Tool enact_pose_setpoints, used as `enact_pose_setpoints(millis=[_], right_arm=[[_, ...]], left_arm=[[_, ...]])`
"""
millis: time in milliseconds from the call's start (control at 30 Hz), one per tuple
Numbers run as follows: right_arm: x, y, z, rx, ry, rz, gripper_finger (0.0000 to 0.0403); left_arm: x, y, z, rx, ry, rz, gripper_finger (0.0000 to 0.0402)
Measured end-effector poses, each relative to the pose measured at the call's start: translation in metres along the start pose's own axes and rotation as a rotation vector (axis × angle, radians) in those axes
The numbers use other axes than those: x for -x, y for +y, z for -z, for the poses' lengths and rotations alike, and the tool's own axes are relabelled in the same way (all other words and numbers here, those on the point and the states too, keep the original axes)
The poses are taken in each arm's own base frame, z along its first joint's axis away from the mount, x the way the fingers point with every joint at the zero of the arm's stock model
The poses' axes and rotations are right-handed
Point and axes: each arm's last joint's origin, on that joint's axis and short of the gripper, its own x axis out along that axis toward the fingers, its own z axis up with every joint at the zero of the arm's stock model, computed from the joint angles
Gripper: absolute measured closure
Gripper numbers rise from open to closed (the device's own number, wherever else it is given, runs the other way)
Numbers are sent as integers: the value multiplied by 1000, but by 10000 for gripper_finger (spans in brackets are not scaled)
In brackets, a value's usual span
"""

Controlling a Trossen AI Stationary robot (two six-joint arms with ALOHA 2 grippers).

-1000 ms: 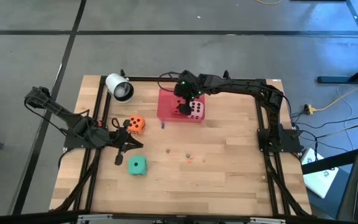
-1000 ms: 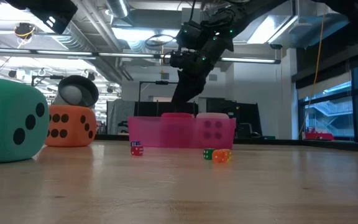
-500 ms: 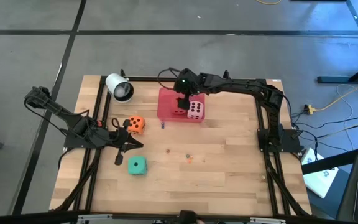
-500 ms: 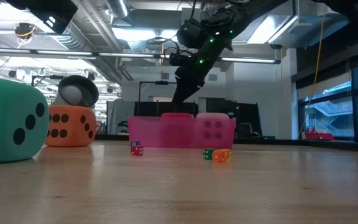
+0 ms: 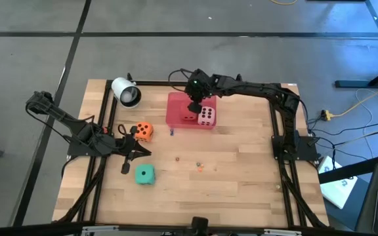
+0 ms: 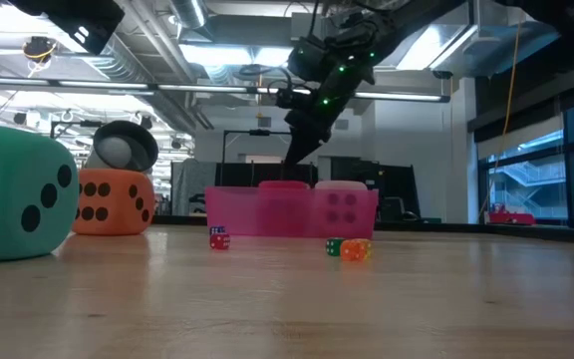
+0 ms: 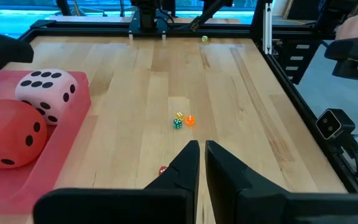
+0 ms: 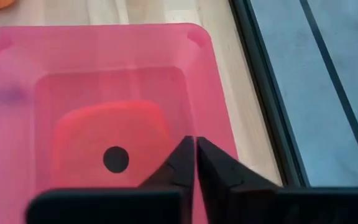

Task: Pick & Place Dice
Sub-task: Put the big red dice into the pink bin

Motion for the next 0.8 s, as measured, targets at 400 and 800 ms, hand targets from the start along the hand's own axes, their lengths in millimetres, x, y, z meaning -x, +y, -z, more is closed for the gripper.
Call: enact_pose_setpoints(millis=[400,800], right_arm=[[-3,-8,4,-48,14,-6,396],[-6,4,8,-49,78,-40,401]], left_arm=[[0,0,0,0,0,-2,380],[0,0,0,0,-1,-2,380]])
